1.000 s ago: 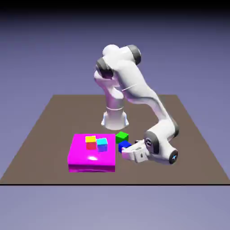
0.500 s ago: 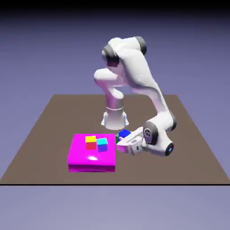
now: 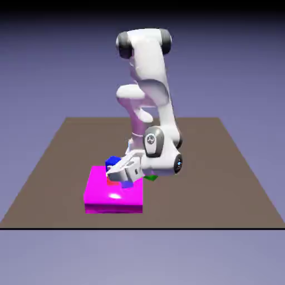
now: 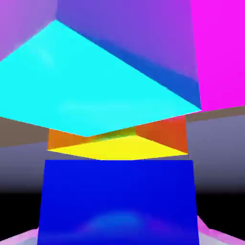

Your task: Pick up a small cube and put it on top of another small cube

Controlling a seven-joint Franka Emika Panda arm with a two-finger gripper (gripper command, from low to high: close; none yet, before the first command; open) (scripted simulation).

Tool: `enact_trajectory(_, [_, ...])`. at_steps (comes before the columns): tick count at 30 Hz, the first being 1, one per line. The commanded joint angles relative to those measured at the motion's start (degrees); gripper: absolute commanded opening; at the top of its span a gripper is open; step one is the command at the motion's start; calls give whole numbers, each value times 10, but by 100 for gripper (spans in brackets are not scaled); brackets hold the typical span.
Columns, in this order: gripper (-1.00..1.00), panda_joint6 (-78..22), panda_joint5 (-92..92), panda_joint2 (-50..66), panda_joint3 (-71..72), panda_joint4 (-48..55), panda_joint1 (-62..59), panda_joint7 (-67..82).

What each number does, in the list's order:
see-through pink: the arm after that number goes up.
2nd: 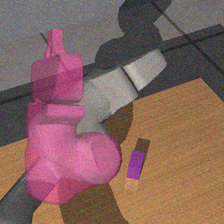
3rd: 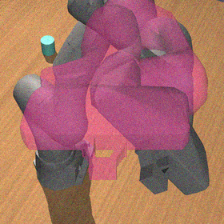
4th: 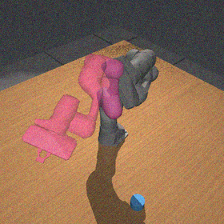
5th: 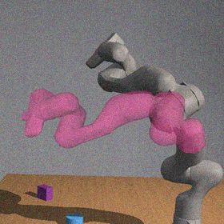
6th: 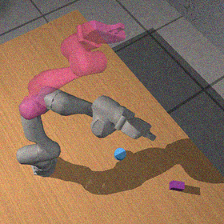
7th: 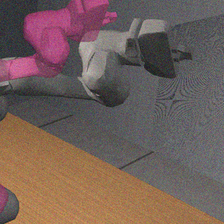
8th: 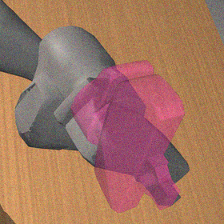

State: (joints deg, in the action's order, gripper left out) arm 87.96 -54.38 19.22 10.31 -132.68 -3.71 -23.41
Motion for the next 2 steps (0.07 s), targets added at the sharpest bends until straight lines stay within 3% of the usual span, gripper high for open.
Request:
enact_trajectory(1, [100,-25,16,-4,10,20,12,10])
enact_trajectory(2, [100,-50,33,-8,20,41,24,21])
